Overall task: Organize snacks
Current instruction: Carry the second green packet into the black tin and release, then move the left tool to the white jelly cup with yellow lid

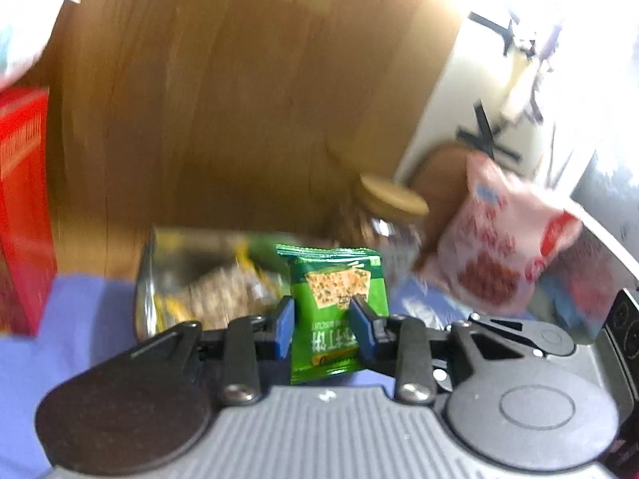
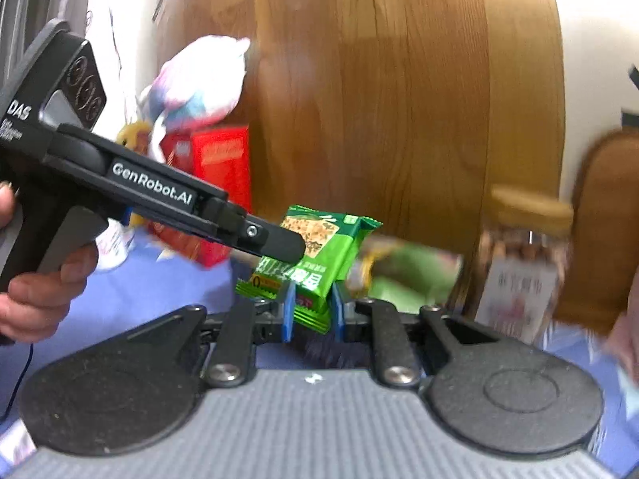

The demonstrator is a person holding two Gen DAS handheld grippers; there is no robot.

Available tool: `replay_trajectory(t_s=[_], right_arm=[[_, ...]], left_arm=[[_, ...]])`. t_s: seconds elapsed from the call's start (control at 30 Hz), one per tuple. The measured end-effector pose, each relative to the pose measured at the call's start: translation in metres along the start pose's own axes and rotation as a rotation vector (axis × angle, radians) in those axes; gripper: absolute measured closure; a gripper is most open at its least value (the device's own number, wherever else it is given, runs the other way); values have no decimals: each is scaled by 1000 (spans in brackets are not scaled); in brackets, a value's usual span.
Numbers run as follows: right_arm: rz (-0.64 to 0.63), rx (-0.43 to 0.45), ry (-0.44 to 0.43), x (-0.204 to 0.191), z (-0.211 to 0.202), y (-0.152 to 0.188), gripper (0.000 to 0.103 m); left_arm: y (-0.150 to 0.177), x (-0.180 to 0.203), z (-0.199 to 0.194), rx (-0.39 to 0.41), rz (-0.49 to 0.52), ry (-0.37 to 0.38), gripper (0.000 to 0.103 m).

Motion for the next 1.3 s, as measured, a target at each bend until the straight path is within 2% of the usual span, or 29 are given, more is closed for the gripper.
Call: replay_trajectory(t_s=[0.1, 0.27, 0.33, 0.37, 0.4, 0.47, 0.53, 0.6, 0.73, 0.83, 0.93, 1.07, 1.17, 1.2, 1.23, 1.3], right_arm=[[-8, -4, 13, 14, 20, -22, 81], [2, -70, 32, 30, 60, -32, 80], [11, -80, 57, 33, 68, -31, 79], [21, -75, 74, 34, 69, -32, 78], [35, -67, 82, 36, 67, -33, 75], [74, -26, 63, 38, 53, -33, 75], [96, 11, 37, 33, 28, -27, 75], [124, 7, -23, 28, 4, -11, 75], [173, -99, -143, 7, -34, 47, 75], [207, -181, -208, -21, -52, 92, 73], [170, -202, -249, -60, -60, 109, 73], [127, -210, -299, -106, -54, 117, 73], [108, -223, -278, -124, -44, 116, 66], [95, -225, -269, -128, -40, 114, 62], [83, -231, -265, -132, -37, 113, 62], [80, -252, -240, -135, -32, 114, 63]], left_arm=[[-21, -16, 14, 15, -17, -13, 73], [-36, -33, 52, -43, -42, -49, 71], [-36, -38, 63, -67, -53, -71, 64], [-34, -39, 64, -66, -59, -95, 56], [-32, -39, 62, -60, -64, -113, 55], [-24, -38, 45, -38, -59, -102, 55], [-11, -37, 18, -6, -61, -74, 55], [8, -38, -8, -8, -68, -70, 55], [81, -35, -49, -66, -95, -38, 55], [138, -25, -64, -113, -124, -34, 55], [175, -18, -71, -127, -158, -28, 55], [198, -11, -76, -121, -200, 3, 55], [185, -4, -79, -47, -155, -60, 48], [181, -2, -77, -48, -143, -68, 48], [176, 0, -72, -64, -130, -56, 49], [174, 4, -58, -118, -126, -30, 61]])
Point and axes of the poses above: each gripper's, at about its wrist camera, not at the fingertips, and z roughly the way its jaws point, x to its right, y to its underside, the point moved 4 cm from there along z, roughly the way its jaws point, and after that the axes turned 15 degrees about -x, right-handed, at the moved point
